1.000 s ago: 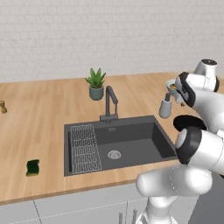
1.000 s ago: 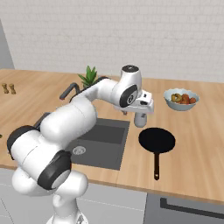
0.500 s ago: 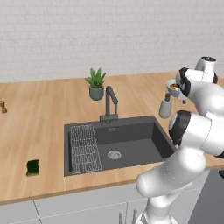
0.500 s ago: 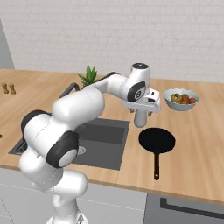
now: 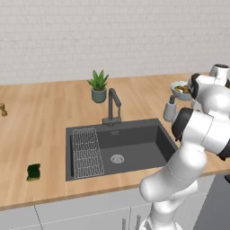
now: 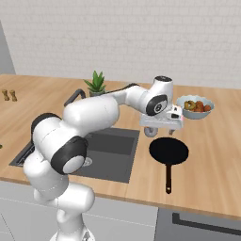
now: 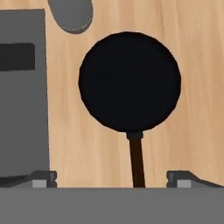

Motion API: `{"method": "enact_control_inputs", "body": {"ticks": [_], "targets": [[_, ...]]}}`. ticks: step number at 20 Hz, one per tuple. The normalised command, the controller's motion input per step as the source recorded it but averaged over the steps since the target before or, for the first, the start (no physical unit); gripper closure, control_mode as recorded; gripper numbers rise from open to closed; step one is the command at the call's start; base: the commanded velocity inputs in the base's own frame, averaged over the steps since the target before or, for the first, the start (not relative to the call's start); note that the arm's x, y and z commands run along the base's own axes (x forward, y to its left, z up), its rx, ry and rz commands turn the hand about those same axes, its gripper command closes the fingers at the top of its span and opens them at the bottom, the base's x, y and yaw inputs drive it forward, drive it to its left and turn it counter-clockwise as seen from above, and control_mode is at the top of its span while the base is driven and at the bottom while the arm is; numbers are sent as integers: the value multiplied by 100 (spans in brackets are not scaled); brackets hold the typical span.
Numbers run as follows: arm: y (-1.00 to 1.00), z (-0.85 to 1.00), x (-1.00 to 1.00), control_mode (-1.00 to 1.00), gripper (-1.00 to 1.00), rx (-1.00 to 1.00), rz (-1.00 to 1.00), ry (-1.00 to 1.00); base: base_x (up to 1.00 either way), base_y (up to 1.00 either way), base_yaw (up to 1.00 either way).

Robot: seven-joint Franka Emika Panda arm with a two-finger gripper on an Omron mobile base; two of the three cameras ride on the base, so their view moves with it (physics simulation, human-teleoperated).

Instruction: Pick the pan and sponge and place them into the sink. Then turn on the water.

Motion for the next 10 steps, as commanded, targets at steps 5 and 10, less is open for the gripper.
{"method": "enact_control_inputs", "body": {"ticks": [5, 10], "targets": [[-31, -38, -48, -100, -100, 0, 15, 15, 0, 0, 0], [-4, -49, -15, -100, -100, 0, 6, 11, 0, 0, 0]]}}
